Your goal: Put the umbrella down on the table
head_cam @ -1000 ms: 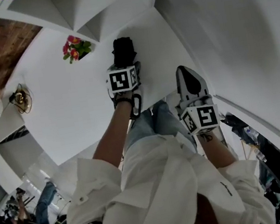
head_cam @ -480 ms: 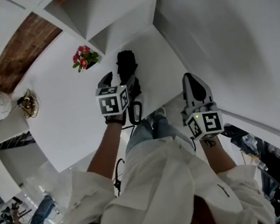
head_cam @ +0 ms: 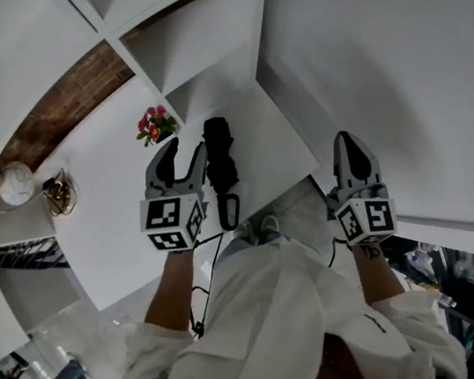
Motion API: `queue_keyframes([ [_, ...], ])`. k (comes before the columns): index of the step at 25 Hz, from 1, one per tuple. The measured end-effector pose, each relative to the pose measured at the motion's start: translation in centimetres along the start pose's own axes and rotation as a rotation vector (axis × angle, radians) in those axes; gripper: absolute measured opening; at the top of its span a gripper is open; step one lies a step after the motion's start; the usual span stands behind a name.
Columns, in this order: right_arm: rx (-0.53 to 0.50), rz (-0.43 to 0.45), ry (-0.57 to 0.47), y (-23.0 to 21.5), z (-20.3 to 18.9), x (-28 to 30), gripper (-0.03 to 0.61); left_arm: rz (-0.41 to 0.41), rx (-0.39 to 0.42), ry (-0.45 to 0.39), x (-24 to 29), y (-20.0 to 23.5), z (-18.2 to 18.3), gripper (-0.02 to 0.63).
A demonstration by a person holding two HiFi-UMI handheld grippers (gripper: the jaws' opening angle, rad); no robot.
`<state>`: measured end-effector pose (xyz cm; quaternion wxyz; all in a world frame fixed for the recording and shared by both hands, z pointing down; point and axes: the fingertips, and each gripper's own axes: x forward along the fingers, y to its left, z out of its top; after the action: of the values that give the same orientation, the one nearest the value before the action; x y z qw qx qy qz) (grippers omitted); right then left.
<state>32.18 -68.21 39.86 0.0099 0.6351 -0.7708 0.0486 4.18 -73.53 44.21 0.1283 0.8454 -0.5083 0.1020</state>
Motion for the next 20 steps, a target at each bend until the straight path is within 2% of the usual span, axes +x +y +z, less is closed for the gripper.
queue_keyframes([
  [7,-0.035,-0.049,-0.077,-1.8,4.6,-3.0,0.018,0.073,0.021,-0.258,-5.4,0.4,7.3,0.104],
  [11,-0.048,-0.068,-0.101,-2.3,5.9,-3.8,0.018,0.098,0.021,-0.362,-7.4,1.1,9.5,0.078],
  [14,-0.054,-0.082,-0.111,-2.7,6.2,-4.4,0.018,0.107,0.031,-0.405,-8.3,1.3,10.2,0.074],
  [20,-0.06,-0.1,-0.11,-3.2,6.3,-5.0,0.018,0.116,0.035,-0.409,-8.5,1.6,10.1,0.066],
])
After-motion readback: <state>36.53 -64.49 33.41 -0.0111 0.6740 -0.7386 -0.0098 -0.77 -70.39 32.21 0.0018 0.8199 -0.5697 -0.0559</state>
